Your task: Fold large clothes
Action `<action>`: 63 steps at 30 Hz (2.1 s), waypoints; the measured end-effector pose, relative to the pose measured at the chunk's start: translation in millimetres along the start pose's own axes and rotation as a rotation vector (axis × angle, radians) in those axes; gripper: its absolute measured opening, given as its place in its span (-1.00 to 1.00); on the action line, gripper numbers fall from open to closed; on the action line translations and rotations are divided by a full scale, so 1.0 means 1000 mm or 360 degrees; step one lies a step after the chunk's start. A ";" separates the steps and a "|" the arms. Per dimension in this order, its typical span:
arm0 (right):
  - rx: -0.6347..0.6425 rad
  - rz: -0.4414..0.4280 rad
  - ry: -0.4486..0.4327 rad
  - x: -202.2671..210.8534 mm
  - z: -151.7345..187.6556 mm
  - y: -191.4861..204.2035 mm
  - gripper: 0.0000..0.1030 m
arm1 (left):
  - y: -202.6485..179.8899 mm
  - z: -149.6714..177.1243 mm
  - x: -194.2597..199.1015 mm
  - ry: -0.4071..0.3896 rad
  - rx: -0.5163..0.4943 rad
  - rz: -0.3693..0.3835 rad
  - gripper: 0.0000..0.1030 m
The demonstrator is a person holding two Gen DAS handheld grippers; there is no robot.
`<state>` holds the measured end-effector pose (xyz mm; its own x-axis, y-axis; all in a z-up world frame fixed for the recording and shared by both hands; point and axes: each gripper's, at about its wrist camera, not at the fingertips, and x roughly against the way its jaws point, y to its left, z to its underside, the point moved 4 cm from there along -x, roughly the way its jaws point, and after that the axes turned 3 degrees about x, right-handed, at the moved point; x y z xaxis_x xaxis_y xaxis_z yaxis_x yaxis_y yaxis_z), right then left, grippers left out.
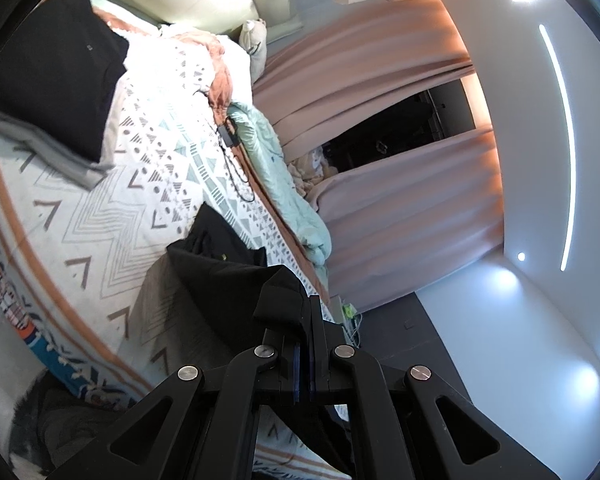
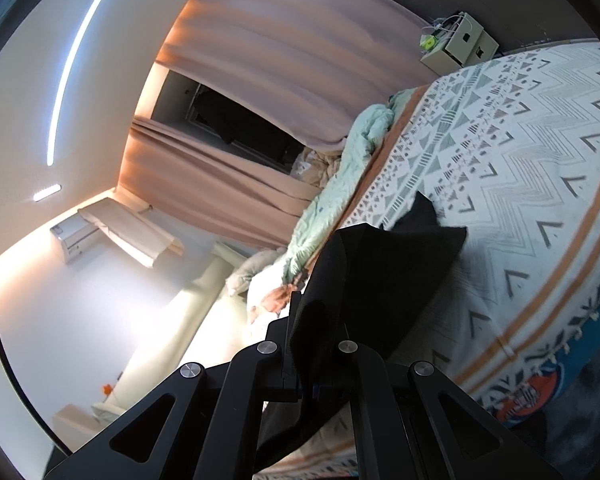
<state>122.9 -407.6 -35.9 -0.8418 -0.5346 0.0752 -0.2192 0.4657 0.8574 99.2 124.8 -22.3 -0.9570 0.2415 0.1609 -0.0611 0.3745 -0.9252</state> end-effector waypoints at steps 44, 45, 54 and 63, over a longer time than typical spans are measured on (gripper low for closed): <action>-0.0213 0.0252 -0.0199 -0.324 -0.129 -0.070 -0.93 | 0.004 -0.155 -0.351 0.0015 -0.0087 -0.0281 -0.97; -0.0217 0.0265 -0.0183 -0.329 -0.128 -0.076 -0.93 | 0.009 -0.155 -0.356 0.0019 -0.0089 -0.0301 -0.97; -0.0320 0.0429 -0.0011 -0.360 -0.103 -0.143 -0.93 | 0.079 -0.137 -0.392 0.0042 0.0040 -0.0502 -0.97; -0.0303 0.0460 0.0081 -0.379 -0.102 -0.163 -0.85 | 0.101 -0.133 -0.413 0.0094 0.0133 -0.0511 -0.76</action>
<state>528.3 -352.6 -151.9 -0.8289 -0.4365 0.3498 0.1247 0.4654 0.8763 525.7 181.9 -136.3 -0.8672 0.1757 0.4659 -0.3819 0.3657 -0.8488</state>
